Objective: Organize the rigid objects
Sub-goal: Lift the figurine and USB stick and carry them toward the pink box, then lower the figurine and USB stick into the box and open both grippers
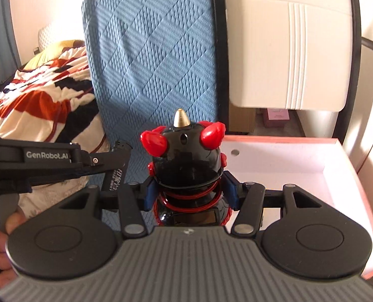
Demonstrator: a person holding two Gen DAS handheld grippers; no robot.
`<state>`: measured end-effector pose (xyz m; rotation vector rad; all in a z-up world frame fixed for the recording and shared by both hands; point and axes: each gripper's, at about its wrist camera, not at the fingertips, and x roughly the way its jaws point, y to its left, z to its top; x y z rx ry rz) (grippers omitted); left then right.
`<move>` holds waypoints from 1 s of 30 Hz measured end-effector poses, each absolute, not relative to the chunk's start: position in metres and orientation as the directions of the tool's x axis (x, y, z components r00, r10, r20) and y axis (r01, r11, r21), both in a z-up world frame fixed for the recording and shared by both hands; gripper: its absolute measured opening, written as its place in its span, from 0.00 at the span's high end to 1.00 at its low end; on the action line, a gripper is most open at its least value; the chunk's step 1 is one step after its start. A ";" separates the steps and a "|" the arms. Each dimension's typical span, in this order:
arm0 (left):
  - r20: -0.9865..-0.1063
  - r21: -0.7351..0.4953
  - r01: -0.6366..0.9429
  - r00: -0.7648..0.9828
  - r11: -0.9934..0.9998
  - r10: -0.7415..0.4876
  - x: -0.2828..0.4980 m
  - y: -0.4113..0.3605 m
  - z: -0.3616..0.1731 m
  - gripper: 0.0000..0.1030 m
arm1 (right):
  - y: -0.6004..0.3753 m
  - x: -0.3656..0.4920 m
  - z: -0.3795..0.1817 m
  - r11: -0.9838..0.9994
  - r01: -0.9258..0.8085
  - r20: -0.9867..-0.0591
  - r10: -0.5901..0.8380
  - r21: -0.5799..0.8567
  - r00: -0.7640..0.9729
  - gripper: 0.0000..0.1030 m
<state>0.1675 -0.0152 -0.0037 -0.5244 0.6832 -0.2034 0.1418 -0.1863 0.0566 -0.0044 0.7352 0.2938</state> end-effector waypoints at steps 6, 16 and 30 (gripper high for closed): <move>-0.529 -0.525 0.049 0.763 0.850 -0.371 0.175 -0.057 0.016 0.90 | -0.219 0.149 0.083 0.963 -0.251 -0.628 0.258 0.101 0.734 0.45; -0.541 -0.497 0.114 0.735 0.861 -0.409 0.187 -0.131 0.005 0.90 | -0.286 0.150 0.079 0.981 -0.181 -0.647 0.185 0.073 0.740 0.45; -0.711 -0.422 0.102 0.579 0.901 -0.398 0.203 -0.188 -0.092 0.90 | -0.346 0.149 -0.018 0.997 -0.039 -0.827 0.071 0.059 0.558 0.45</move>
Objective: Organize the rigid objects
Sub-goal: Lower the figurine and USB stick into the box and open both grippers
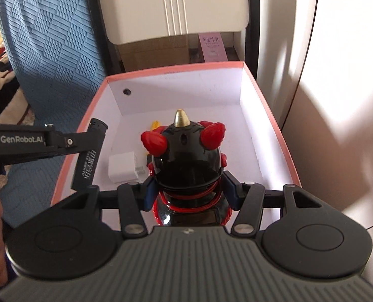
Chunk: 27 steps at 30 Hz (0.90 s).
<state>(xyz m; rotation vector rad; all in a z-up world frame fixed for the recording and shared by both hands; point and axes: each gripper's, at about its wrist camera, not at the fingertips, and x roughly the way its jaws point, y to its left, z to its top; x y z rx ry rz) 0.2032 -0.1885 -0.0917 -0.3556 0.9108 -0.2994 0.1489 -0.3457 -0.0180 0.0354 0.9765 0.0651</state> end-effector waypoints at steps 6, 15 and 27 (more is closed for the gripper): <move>-0.754 -0.412 0.116 0.515 0.904 -0.409 0.212 -0.199 -0.110 0.90 | -0.352 0.152 -0.051 0.997 -0.022 -0.876 0.073 0.072 0.476 0.45; -0.747 -0.415 0.145 0.509 0.898 -0.427 0.211 -0.194 -0.101 0.89 | -0.350 0.159 -0.052 0.994 -0.007 -0.885 0.100 0.108 0.454 0.44; -0.678 -0.384 0.197 0.604 0.902 -0.420 0.183 -0.161 -0.037 0.78 | -0.333 0.151 0.001 0.994 0.005 -0.836 0.091 0.112 0.542 0.42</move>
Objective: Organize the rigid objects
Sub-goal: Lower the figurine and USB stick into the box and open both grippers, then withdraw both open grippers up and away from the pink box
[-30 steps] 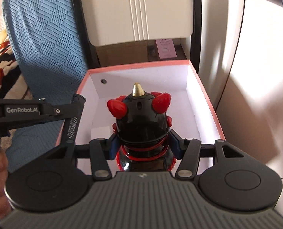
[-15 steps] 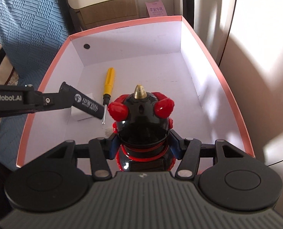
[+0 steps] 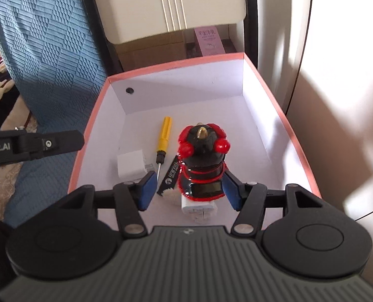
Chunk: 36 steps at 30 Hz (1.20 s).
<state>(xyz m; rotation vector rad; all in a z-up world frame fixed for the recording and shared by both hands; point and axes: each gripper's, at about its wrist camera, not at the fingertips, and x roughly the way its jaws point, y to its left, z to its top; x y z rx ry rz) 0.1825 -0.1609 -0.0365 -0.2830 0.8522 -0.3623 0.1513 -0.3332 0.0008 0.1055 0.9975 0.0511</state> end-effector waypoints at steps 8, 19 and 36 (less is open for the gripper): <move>-0.595 -0.343 0.258 0.684 0.903 -0.421 0.148 -0.137 0.021 0.78 | -0.313 0.130 0.068 0.991 -0.021 -0.741 0.115 0.134 0.662 0.42; -0.515 -0.317 0.314 0.736 0.895 -0.440 0.109 -0.115 0.062 0.78 | -0.292 0.092 0.094 0.992 -0.053 -0.713 0.121 0.117 0.691 0.42; -0.522 -0.261 0.334 0.740 0.906 -0.423 0.080 -0.099 0.044 0.67 | -0.276 0.052 0.072 0.994 -0.036 -0.730 0.097 0.100 0.677 0.42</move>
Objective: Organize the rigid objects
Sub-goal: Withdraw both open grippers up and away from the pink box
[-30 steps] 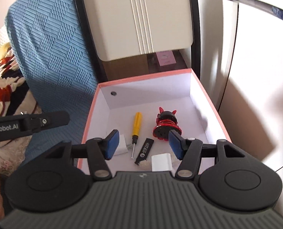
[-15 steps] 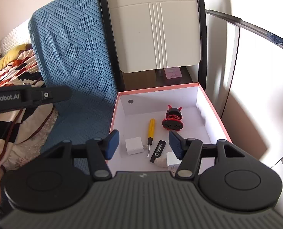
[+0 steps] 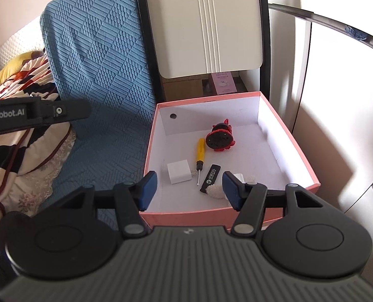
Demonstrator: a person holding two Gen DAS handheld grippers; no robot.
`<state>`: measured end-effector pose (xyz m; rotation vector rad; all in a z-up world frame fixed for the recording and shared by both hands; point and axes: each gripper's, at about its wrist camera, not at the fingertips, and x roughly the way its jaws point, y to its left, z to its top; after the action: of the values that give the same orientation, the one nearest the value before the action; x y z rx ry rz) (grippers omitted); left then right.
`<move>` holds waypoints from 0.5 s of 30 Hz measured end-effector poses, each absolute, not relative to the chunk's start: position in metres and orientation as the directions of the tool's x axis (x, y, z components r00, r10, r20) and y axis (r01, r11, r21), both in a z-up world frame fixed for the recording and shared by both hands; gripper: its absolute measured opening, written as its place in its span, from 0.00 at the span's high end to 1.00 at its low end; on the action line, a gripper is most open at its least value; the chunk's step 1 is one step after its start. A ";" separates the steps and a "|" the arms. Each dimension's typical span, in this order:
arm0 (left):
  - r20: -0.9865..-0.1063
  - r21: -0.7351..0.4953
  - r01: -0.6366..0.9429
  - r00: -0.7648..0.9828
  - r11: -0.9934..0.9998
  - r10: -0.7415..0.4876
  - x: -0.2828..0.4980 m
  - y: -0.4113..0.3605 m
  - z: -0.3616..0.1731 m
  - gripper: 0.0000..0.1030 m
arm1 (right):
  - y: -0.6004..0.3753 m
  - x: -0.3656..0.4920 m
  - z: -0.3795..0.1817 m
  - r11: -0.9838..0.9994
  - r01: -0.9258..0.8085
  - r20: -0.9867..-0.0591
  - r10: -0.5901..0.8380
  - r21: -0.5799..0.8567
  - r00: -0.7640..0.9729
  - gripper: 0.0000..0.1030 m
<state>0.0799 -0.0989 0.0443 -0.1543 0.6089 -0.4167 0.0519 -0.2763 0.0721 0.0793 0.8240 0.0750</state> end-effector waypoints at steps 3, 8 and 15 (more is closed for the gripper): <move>-0.523 -0.257 0.333 0.741 0.907 -0.421 0.078 -0.095 0.038 0.66 | -0.274 0.049 0.066 0.994 -0.032 -0.733 0.096 0.101 0.674 0.42; -0.530 -0.264 0.325 0.738 0.908 -0.418 0.078 -0.089 0.026 0.62 | -0.266 0.047 0.060 0.996 -0.038 -0.726 0.084 0.079 0.682 0.42; -0.545 -0.257 0.330 0.726 0.908 -0.418 0.072 -0.083 0.015 0.61 | -0.257 0.039 0.058 0.997 -0.028 -0.726 0.068 0.067 0.684 0.42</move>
<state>0.0718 -0.0833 0.0149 -0.1464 0.6357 -0.4141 0.0393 -0.2571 0.0583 0.0522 0.8156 0.0538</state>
